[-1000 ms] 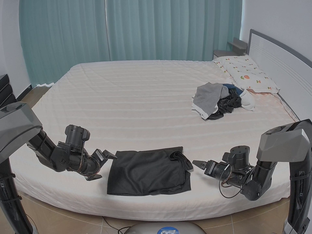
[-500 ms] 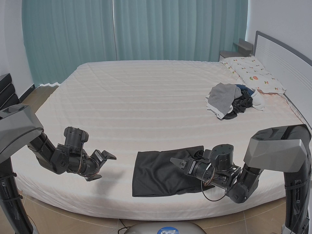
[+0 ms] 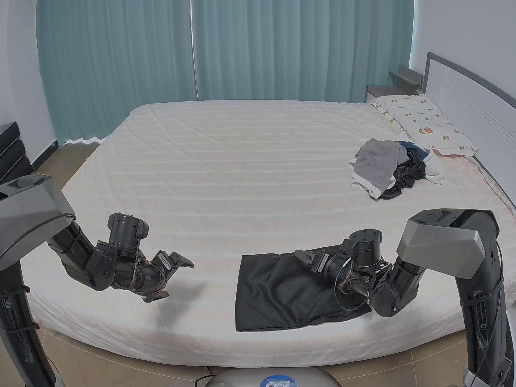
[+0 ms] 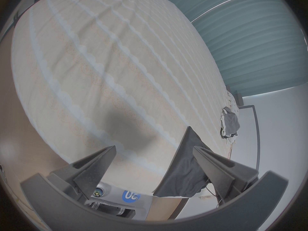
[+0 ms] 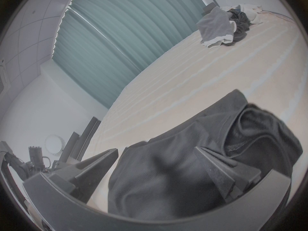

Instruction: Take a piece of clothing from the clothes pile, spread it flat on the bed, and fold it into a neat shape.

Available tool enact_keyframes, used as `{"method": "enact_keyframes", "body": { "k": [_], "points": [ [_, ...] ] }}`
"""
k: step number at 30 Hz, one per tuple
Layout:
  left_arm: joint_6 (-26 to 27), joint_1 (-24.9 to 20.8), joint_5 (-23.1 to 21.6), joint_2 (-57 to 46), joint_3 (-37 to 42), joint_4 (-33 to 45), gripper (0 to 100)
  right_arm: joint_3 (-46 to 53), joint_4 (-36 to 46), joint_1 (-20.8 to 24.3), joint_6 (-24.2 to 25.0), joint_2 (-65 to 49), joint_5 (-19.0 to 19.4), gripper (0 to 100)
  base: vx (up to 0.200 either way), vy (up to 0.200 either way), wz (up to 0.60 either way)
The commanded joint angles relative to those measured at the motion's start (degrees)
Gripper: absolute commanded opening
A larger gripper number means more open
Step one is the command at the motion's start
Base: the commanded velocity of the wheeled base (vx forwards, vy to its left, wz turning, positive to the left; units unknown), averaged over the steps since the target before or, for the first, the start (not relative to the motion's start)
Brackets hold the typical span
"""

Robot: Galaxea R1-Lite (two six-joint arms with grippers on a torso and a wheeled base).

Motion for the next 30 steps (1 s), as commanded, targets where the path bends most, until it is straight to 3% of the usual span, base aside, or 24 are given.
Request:
{"method": "enact_keyframes", "body": {
  "k": [1, 9, 17, 24, 30],
  "points": [
    [0.0, 0.0, 0.0, 0.2, 0.0, 0.0, 100, -2.4, 0.2, -3.0, -0.1, 2.6, -0.4, 100, 0.000, 0.000, 0.00],
    [0.0, 0.0, 0.1, 0.2, -0.2, 0.0, 100, -5.8, -0.5, -9.4, -0.5, 2.2, -2.3, 100, 0.000, 0.000, 0.00],
    [0.1, 0.0, 0.1, 0.2, 0.0, 0.0, 100, -3.4, -3.0, -12.9, 0.3, -0.2, -1.5, 100, 0.000, 0.000, 0.00],
    [0.1, -0.1, 0.1, 0.2, 0.1, 0.0, 100, 0.2, -4.6, -13.1, 0.4, 1.3, 4.2, 100, 0.000, 0.000, 0.00],
    [0.0, -0.1, 0.1, 0.2, 0.0, 0.0, 100, -0.7, -4.0, -12.7, 0.0, 3.0, 4.4, 100, 0.000, 0.000, 0.00]
  ]
}}
